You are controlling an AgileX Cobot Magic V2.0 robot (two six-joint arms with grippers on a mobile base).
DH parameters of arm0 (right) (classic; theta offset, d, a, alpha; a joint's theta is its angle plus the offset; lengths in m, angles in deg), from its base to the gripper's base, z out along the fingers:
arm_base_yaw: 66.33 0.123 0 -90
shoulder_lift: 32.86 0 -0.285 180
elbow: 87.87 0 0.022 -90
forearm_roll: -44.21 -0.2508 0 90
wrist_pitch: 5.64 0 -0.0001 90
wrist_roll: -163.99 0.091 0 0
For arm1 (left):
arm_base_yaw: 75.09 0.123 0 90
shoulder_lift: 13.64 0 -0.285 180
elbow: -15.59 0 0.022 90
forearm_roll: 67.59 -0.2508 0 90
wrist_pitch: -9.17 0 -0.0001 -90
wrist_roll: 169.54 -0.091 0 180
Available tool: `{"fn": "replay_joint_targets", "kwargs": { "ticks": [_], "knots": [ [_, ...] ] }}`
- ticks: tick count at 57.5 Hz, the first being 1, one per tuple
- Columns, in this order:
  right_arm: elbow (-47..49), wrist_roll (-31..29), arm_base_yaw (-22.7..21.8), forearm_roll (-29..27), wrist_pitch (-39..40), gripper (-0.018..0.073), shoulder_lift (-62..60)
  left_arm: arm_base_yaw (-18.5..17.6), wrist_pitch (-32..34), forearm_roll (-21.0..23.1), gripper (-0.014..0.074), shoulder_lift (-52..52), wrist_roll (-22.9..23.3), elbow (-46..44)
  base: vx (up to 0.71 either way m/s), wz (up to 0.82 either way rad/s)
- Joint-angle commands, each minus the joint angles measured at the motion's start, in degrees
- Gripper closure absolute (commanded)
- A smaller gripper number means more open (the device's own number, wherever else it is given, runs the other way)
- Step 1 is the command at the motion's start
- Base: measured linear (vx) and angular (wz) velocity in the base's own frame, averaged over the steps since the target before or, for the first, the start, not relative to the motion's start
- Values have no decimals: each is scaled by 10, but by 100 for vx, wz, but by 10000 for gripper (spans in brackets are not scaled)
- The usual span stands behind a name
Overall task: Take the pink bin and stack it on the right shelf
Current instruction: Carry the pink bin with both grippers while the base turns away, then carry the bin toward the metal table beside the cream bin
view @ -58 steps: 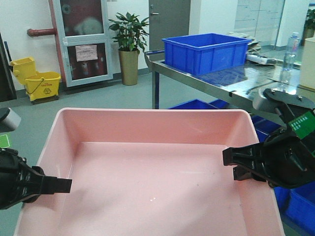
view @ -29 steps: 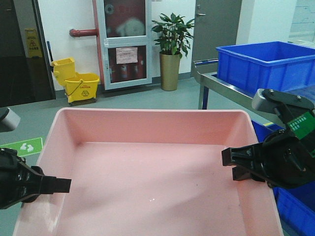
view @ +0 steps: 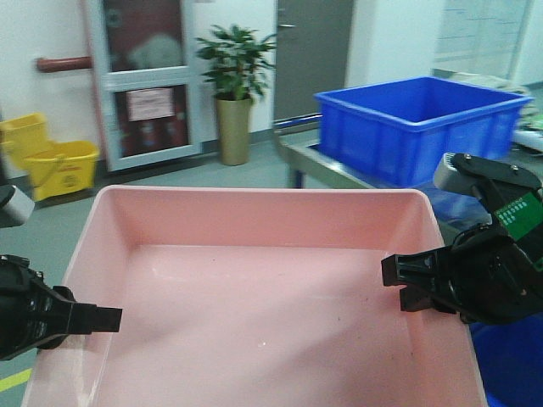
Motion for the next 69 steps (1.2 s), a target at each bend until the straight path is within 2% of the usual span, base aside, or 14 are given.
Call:
{"fn": "replay_joint_targets", "kwargs": {
  "ticks": [1, 38, 69],
  "knots": [
    [23, 0, -2, -15, 64, 568, -18, -4, 2, 44, 601, 16, -14, -18, 42, -65],
    [23, 0, -2, -15, 64, 568, -18, -4, 4, 44, 601, 16, -14, -18, 39, -88],
    [23, 0, -2, -15, 64, 568, -18, -4, 4, 44, 601, 16, -14, -18, 30, -56]
  ]
}}
